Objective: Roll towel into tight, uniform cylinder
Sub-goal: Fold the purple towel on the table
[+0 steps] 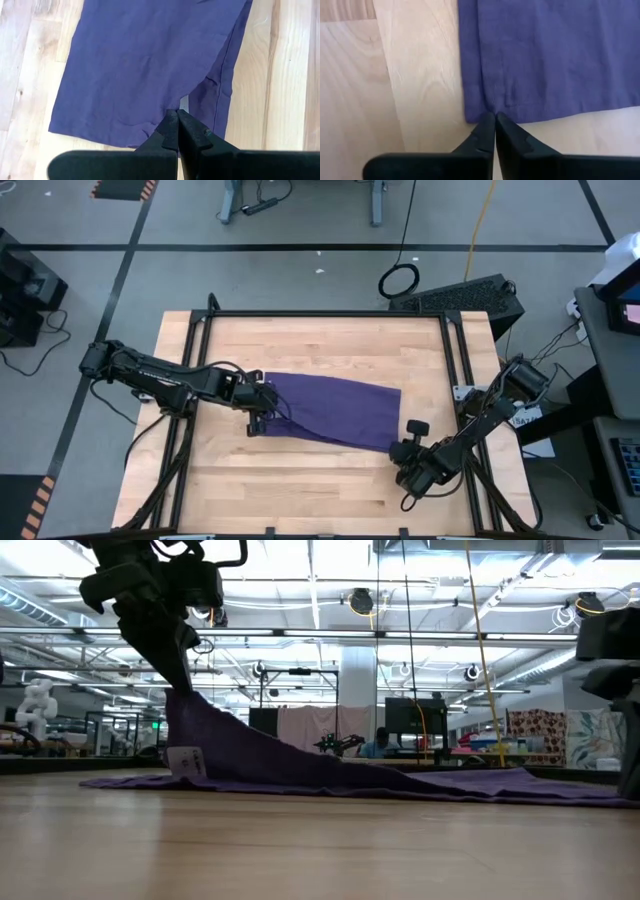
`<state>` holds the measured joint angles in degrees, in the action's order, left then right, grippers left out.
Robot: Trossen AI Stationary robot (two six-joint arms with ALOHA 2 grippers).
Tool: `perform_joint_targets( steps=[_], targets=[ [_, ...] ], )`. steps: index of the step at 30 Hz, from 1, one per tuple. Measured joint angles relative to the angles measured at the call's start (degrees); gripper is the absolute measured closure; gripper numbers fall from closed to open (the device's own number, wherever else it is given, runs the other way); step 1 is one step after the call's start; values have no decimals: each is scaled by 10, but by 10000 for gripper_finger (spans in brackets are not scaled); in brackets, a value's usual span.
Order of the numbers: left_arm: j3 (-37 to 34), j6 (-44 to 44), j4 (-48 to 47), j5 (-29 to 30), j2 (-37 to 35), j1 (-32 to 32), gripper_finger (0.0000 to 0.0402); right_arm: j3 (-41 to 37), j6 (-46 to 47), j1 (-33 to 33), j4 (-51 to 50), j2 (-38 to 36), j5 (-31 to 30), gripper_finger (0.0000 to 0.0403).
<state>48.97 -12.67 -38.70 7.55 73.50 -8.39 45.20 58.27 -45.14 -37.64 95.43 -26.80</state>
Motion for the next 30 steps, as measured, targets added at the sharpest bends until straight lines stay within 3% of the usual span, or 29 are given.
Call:
perform_joint_targets(
  steps=[9,13,30],
  targets=[
    [1,11,-4,-1,-38,0,401,0,32,1,3,-125,8,402],
    [1,11,-7,-3,-54,-4,401,0,64,1,2,-148,31,402],
    [1,10,-17,1,-60,-19,401,1,115,2,143,-63,78,402]
  ],
)
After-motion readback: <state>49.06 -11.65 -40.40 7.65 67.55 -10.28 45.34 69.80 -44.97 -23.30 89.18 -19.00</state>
